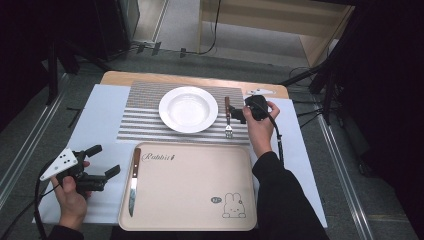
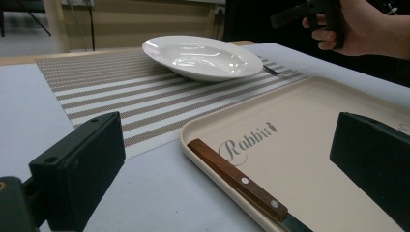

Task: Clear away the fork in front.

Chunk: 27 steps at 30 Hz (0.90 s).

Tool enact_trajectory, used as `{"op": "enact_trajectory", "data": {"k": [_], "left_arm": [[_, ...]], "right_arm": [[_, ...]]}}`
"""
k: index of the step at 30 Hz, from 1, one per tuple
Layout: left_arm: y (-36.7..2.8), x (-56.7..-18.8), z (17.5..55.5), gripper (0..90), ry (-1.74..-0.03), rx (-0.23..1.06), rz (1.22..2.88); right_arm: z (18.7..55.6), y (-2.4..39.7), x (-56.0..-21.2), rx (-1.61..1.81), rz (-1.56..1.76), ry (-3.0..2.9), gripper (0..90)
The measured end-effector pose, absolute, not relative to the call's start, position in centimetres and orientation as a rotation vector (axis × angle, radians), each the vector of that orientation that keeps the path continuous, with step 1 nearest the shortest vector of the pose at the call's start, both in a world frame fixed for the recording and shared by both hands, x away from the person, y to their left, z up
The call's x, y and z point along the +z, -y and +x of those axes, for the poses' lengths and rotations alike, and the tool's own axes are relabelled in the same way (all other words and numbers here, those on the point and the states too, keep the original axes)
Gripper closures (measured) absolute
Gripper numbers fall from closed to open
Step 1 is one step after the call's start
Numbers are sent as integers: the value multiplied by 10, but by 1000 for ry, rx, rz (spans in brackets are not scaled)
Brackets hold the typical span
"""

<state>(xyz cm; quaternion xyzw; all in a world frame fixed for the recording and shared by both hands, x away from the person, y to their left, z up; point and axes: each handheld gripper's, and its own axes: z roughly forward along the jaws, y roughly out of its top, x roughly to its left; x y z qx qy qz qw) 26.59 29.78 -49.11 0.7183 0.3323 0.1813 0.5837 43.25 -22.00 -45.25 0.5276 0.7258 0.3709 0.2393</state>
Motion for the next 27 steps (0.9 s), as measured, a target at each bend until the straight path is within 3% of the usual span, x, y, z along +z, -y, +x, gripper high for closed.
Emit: {"op": "enact_trajectory", "data": {"k": [6,13,16,23,27], "left_arm": [[-298,-491,265,0,-772,420,1674],[-298,-491,266,0,-772,418,1676],[-298,-491,266,0,-772,417,1675],[-299,-491,266,0,-774,412,1674],[-299,-491,266,0,-773,411,1674]], "right_arm": [[444,215,-456,971,1473,-2026,141],[455,214,-463,920,1551,-2041,319],[459,214,-468,892,1572,-2054,367],[468,208,-475,823,1595,-2079,384],[470,202,-477,828,1589,-2067,510]]}}
